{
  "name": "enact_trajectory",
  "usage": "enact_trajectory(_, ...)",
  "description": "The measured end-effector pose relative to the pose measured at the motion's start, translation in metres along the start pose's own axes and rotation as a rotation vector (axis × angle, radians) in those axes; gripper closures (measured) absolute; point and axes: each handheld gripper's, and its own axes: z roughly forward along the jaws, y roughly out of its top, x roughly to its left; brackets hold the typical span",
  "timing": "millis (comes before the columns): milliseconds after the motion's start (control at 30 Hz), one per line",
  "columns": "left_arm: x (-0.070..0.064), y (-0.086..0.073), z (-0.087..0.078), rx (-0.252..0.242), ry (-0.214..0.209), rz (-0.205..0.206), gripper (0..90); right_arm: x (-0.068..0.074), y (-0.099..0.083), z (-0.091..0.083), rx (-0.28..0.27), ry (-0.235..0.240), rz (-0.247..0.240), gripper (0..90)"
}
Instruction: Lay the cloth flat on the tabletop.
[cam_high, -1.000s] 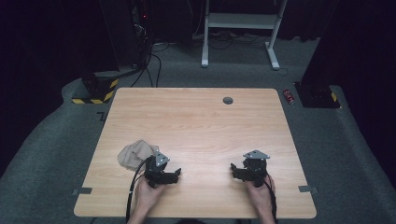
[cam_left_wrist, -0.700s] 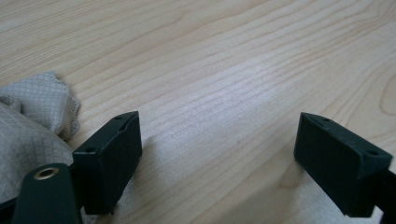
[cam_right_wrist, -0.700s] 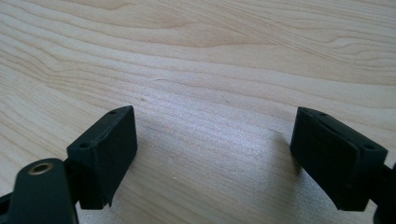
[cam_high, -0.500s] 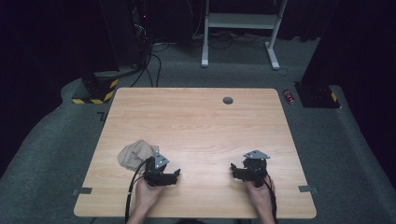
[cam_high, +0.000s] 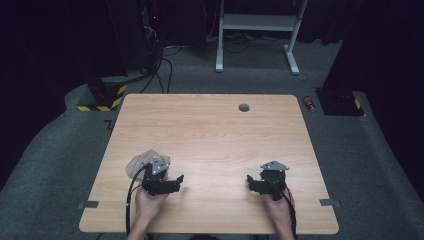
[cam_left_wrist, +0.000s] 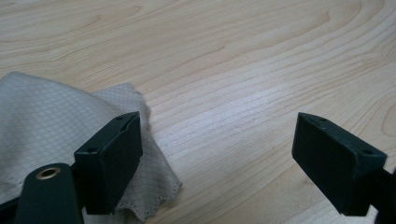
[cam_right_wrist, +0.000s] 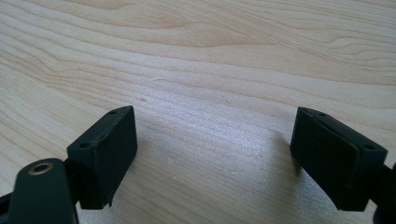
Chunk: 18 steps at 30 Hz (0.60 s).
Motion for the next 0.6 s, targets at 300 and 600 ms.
enact_trajectory(300, 0.023, 0.000, -0.018, -0.004, 0.035, -0.039, 16.9, 0.000, 0.000, 0.000, 0.000, -0.001, -0.001, 14.6)
enact_trajectory(600, 0.052, 0.002, -0.024, 0.010, 0.107, -0.093, 16.1, 0.000, 0.000, 0.000, 0.000, 0.000, -0.001, 14.7)
